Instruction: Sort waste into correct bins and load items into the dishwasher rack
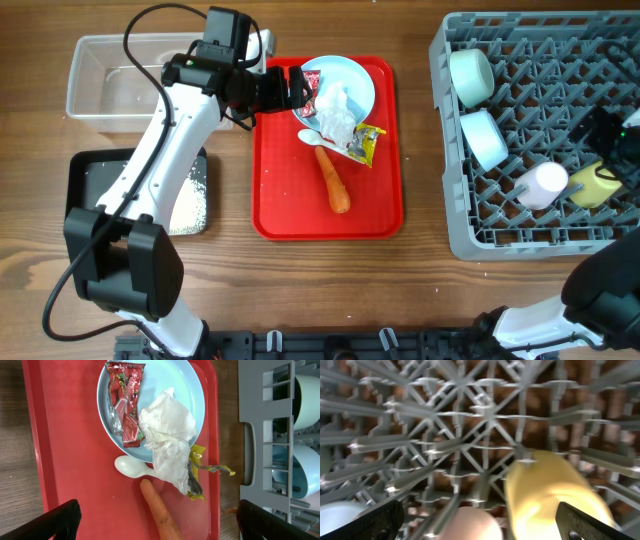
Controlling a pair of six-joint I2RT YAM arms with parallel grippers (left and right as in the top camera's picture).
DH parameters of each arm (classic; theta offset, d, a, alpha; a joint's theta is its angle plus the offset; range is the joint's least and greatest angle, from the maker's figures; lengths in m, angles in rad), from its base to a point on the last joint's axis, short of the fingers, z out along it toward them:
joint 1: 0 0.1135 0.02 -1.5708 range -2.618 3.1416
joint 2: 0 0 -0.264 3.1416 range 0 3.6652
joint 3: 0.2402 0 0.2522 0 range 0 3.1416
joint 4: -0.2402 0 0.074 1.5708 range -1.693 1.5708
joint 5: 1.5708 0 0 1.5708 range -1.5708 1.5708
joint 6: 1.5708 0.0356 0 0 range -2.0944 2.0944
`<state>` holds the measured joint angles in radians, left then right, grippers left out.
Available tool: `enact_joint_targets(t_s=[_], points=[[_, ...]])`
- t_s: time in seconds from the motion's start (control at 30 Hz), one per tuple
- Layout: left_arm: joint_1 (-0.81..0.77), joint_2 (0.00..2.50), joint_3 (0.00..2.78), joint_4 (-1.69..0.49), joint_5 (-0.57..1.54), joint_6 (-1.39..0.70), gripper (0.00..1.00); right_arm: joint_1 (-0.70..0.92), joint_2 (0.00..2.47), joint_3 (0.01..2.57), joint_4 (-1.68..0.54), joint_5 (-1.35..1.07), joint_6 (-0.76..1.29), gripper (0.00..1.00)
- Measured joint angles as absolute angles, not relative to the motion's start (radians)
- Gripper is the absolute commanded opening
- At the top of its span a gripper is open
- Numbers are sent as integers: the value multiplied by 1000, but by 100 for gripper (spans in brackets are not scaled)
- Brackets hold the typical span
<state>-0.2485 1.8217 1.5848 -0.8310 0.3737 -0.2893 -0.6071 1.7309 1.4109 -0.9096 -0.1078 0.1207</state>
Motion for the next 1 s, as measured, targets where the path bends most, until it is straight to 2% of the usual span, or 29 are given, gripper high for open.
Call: enact_joint_targets(t_s=[0.33,0.6,0.87,1.0], points=[[-249,1822,1585,-835,374,-289,100,-582,1731,1438,-955,-170,85,100],[-249,1822,1585,-838,371,-289,100,-577,1613,1664,-1046,-239,84,100],[-289,1822,1585,-837,357,-289,100,-548,1472,1697,-1010,-647,38,100],[-385,1845,1585,-814,286,-283,100,-469,1480,1697,-1021,-675,6,100]])
